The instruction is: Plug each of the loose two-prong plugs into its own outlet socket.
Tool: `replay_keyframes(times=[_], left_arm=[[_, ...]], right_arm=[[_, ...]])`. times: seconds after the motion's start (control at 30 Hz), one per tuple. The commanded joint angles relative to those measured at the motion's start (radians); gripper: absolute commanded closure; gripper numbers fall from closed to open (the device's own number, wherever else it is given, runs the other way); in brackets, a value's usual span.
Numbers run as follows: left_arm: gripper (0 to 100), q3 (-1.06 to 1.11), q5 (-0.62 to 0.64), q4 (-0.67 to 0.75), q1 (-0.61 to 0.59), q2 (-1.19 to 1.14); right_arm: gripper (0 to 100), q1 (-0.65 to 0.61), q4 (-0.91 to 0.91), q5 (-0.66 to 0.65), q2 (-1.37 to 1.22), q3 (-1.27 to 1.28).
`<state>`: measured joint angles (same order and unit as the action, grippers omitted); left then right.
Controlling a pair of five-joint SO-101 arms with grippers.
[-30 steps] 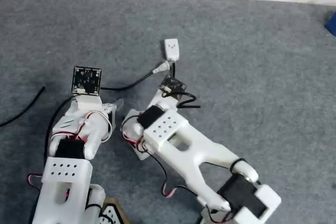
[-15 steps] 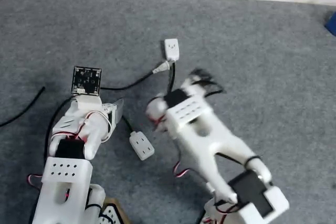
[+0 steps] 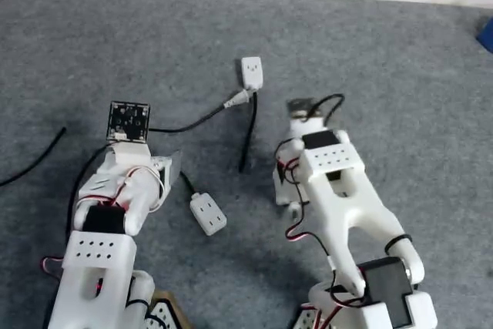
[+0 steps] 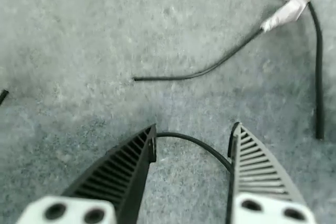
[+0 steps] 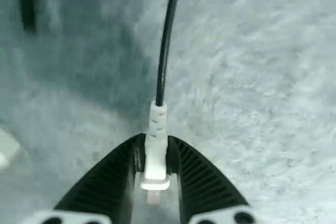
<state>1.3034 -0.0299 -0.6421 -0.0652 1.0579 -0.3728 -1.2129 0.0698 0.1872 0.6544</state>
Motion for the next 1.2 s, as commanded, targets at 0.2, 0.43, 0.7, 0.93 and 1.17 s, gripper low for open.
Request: replay_keyframes(times=[0.2,0.43,0.7,0.93,1.17], left_arm=[[77,0.012,0.005,0.020,0.021,0.015],[77,0.016,0.003,0.020,0.022,0.015],[77,0.079,0.003,0.121,0.024,0.015],[77,0.081,0.008,0.124,0.024,0.015],[76,0.050,0.003,0.114,0.015,0.025]], right_arm=[[74.9,-0.085,-0.179,-0.075,0.041,-0.186],[70.5,-0.081,-0.249,-0.083,0.035,-0.196],[70.5,0.004,-0.151,0.095,0.039,-0.189],[80.0,0.105,-0.015,0.319,0.045,-0.214],[80.0,0.067,-0.045,0.170,0.071,-0.220]])
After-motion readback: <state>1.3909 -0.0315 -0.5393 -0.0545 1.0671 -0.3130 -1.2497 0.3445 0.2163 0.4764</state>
